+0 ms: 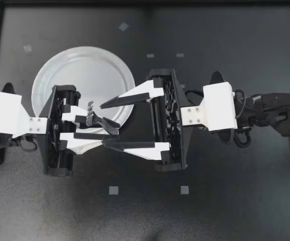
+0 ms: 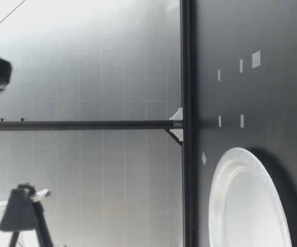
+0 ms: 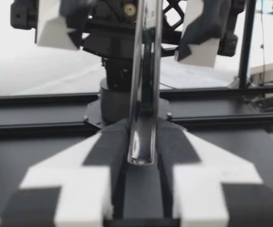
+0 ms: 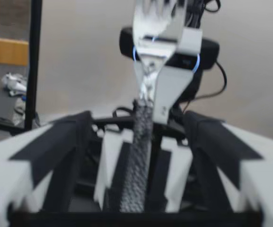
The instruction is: Pick up the fork and place it on the plate.
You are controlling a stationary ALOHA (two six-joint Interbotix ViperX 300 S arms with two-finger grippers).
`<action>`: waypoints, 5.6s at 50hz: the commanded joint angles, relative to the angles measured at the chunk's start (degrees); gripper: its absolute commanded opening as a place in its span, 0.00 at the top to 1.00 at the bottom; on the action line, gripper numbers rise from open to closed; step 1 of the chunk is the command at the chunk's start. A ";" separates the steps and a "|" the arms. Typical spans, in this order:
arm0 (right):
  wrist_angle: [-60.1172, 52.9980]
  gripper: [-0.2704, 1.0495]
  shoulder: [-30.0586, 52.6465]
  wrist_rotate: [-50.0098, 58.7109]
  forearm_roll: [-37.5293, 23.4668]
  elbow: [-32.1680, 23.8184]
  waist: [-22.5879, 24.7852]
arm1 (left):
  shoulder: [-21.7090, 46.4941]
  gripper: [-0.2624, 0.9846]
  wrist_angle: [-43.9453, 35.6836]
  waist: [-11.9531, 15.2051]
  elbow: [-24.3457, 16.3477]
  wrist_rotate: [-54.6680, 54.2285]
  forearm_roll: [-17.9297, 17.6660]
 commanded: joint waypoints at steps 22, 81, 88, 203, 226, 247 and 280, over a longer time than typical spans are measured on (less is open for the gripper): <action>0.35 0.21 -10.55 0.70 4.66 13.71 -2.29 | -13.27 0.77 46.23 -3.96 6.42 -19.95 -22.24; -0.62 0.21 -9.84 6.77 4.57 18.46 0.44 | -23.73 0.77 83.76 -1.23 15.73 -63.28 -0.62; -0.70 0.21 -9.67 6.86 4.57 18.46 0.44 | -22.68 0.77 83.76 -1.23 15.29 -63.37 -0.88; -0.70 0.21 -10.55 8.61 4.39 19.95 0.44 | -12.57 0.34 75.85 -1.23 13.80 -62.49 -10.63; -0.97 0.28 -13.80 8.70 2.02 18.81 0.44 | -35.33 0.34 76.55 -1.23 -3.25 -56.25 31.73; 2.90 0.59 -17.67 10.37 0.26 19.42 0.79 | -18.37 0.37 29.71 2.99 -1.76 -50.19 44.82; 2.72 0.61 -14.41 12.66 0.26 22.24 3.25 | -5.01 0.37 14.24 8.70 1.85 -34.45 31.11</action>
